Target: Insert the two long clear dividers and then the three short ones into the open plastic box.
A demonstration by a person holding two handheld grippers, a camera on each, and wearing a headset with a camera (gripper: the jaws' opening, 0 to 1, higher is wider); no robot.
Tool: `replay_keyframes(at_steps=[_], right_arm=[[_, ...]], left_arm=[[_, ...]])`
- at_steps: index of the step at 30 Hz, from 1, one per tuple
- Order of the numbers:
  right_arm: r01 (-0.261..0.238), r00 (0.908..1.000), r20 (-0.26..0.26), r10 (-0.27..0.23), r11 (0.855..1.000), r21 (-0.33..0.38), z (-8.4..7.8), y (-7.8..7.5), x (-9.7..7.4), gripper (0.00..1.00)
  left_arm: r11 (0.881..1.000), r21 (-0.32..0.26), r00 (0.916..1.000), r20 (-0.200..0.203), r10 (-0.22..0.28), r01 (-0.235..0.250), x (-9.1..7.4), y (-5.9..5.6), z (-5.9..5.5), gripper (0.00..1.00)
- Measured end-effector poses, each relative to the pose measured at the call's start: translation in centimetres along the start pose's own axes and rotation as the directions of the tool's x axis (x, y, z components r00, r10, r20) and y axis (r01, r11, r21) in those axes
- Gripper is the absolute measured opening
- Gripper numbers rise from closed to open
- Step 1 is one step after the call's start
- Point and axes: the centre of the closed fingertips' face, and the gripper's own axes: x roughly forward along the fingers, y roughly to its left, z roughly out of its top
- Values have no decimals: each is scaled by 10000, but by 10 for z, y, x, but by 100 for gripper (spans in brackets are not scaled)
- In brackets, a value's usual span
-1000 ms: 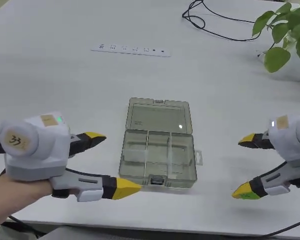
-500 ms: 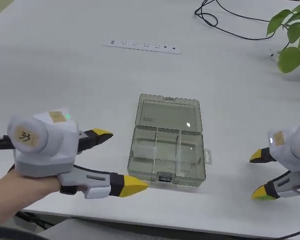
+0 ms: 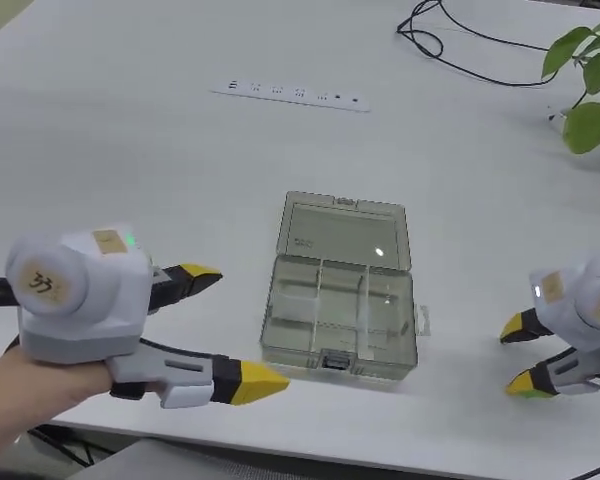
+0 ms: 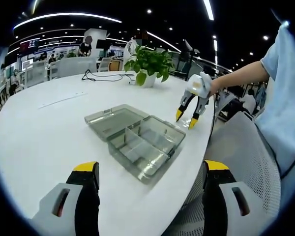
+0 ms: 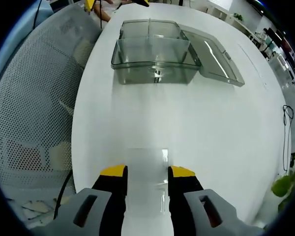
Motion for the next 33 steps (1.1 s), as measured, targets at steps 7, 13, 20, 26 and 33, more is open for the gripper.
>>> replay_keyframes(at_steps=[7, 13, 20, 26, 33], right_arm=[[58, 9999, -145, -59, 10000, -78, -4, -2, 2, 33], [326, 9994, -110, -324, 9993, 166, -5, -5, 2, 32], [1084, 9925, 478, -1125, 9908, 810, 9, -19, -8, 32], [1578, 9763, 1326, -1708, 9821, 1030, 40, -28, -25, 32], [2316, 9396, 2377, -2463, 9688, 883, 90, -32, -44, 32]], left_arm=[[10000, 0, 10000, 11, -22, 22, 0, 1, -1, 88], [10000, -15, 10000, 42, 30, -30, 0, 3, -1, 87], [9998, -174, 9998, 160, 124, -121, 0, 3, 0, 87], [9990, -440, 9993, 370, 93, -77, 6, -1, 6, 85], [9951, -969, 9955, 914, 267, -178, 14, 2, 22, 80]])
